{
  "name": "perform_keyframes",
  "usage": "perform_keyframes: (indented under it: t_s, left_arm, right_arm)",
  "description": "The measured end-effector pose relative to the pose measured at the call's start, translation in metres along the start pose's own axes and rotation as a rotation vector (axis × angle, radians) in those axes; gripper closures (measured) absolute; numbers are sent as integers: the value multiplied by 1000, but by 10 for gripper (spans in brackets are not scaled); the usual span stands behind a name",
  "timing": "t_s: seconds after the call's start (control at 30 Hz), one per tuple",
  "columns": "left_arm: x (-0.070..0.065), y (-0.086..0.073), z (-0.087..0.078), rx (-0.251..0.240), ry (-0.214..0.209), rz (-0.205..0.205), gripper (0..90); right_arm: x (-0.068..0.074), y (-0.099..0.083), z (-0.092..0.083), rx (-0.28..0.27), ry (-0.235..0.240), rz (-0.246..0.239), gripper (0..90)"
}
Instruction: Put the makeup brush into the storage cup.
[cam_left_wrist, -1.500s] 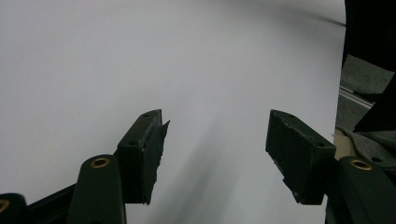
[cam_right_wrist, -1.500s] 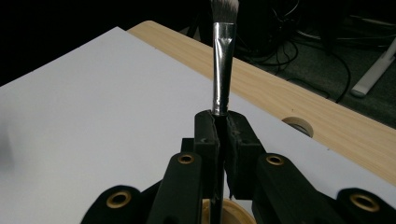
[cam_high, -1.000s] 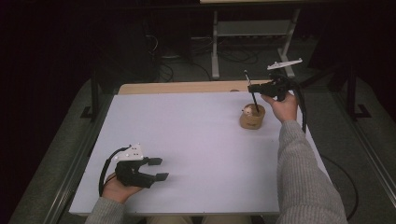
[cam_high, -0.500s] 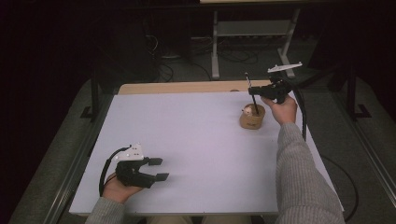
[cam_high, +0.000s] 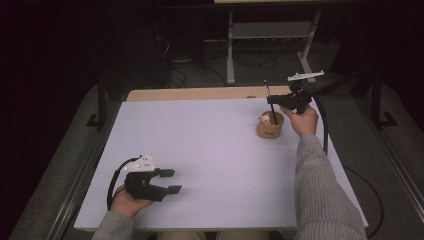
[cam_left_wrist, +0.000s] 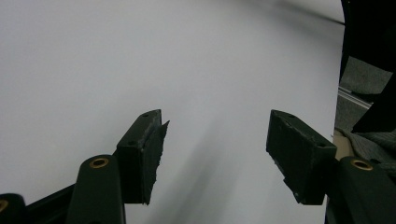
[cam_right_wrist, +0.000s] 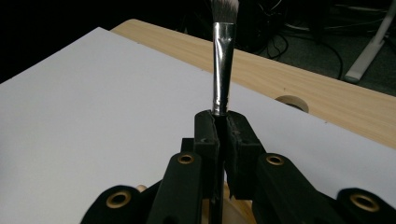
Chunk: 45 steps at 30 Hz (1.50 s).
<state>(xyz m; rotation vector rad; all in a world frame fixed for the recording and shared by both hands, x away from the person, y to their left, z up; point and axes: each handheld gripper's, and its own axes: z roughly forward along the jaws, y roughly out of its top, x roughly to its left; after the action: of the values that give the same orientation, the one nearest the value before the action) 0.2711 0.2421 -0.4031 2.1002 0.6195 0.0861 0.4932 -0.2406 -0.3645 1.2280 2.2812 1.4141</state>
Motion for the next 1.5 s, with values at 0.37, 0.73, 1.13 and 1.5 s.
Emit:
perform_keyframes:
  t_s: [0.37, 0.73, 1.13, 1.5]
  left_arm:
    - [1, 0, 0, 2, -1, 1, 361]
    - [1, 0, 0, 1, -2, 1, 362]
    - [1, 0, 1, 1, -1, 1, 359]
    - [1, 1, 1, 0, 0, 0, 357]
  right_arm:
    - [-2, -9, 3, 5, -8, 10, 831]
    - [-3, -16, 4, 0, -15, 12, 831]
    - [-6, -26, 4, 1, -27, 30, 822]
    - [-4, -31, -6, -16, -50, 43, 700]
